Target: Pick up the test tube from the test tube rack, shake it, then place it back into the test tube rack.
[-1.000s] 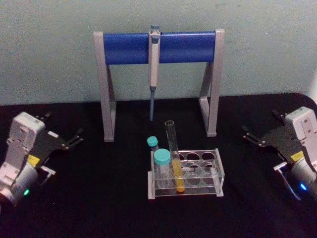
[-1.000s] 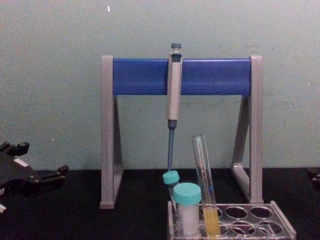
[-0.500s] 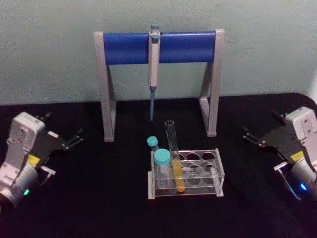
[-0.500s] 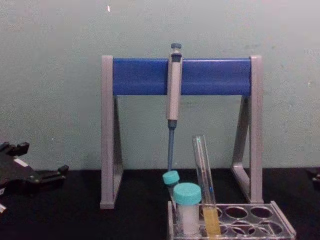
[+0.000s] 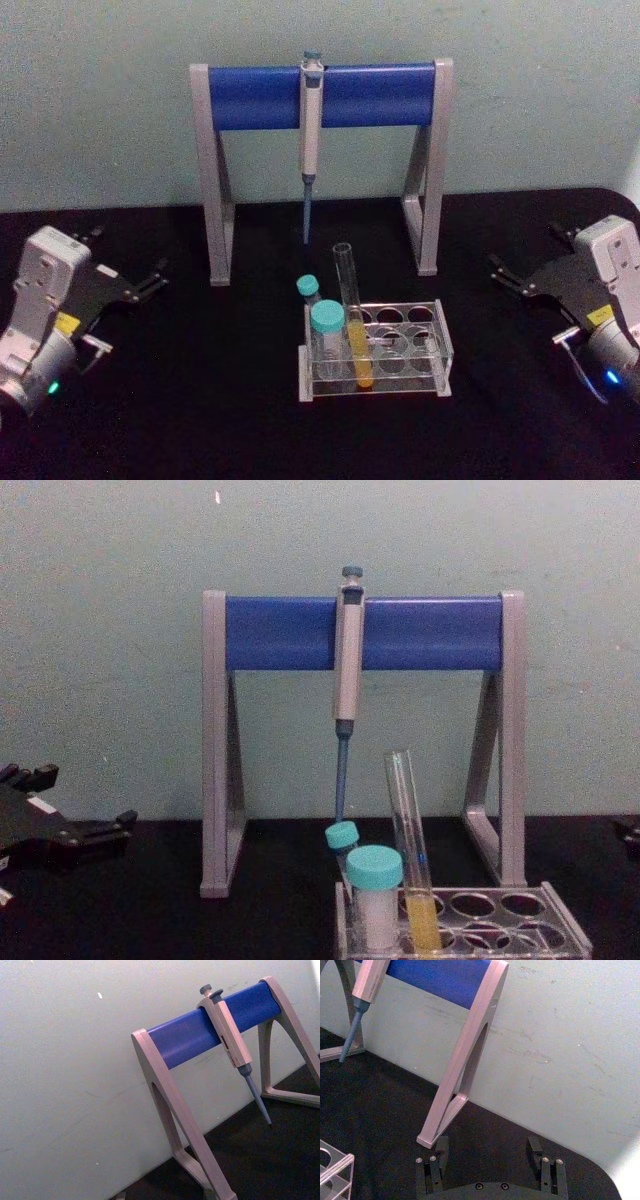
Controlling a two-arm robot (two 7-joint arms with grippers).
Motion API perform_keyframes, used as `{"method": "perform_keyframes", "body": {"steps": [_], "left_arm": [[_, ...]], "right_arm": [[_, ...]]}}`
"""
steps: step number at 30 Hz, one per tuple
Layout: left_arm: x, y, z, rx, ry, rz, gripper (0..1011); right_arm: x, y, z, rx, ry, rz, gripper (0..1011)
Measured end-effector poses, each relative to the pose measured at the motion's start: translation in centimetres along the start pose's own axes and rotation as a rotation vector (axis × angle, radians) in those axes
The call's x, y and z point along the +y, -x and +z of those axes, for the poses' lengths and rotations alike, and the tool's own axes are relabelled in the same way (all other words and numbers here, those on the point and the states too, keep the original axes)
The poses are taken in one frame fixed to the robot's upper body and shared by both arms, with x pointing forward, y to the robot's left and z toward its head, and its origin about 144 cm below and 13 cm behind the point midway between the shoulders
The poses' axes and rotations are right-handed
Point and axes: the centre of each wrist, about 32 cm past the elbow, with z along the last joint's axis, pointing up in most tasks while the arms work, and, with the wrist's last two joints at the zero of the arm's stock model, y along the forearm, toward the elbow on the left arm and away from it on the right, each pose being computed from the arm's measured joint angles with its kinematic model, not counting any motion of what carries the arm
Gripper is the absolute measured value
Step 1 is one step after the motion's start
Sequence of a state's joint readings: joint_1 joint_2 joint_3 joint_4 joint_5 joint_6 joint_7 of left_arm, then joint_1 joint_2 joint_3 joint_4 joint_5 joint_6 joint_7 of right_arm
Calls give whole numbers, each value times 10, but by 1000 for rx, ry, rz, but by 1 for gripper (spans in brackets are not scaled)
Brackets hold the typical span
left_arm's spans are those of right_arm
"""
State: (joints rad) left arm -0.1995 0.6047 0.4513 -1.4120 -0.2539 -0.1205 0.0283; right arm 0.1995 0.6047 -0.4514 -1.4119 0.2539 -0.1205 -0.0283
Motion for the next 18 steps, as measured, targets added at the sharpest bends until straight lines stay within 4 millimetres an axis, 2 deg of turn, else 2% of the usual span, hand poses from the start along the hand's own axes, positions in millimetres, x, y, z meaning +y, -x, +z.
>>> {"method": "perform_keyframes", "body": {"steps": [18], "left_arm": [[0,0,0,0,0,0,1001]], "right_arm": [[0,0,0,0,0,0,1000]]}}
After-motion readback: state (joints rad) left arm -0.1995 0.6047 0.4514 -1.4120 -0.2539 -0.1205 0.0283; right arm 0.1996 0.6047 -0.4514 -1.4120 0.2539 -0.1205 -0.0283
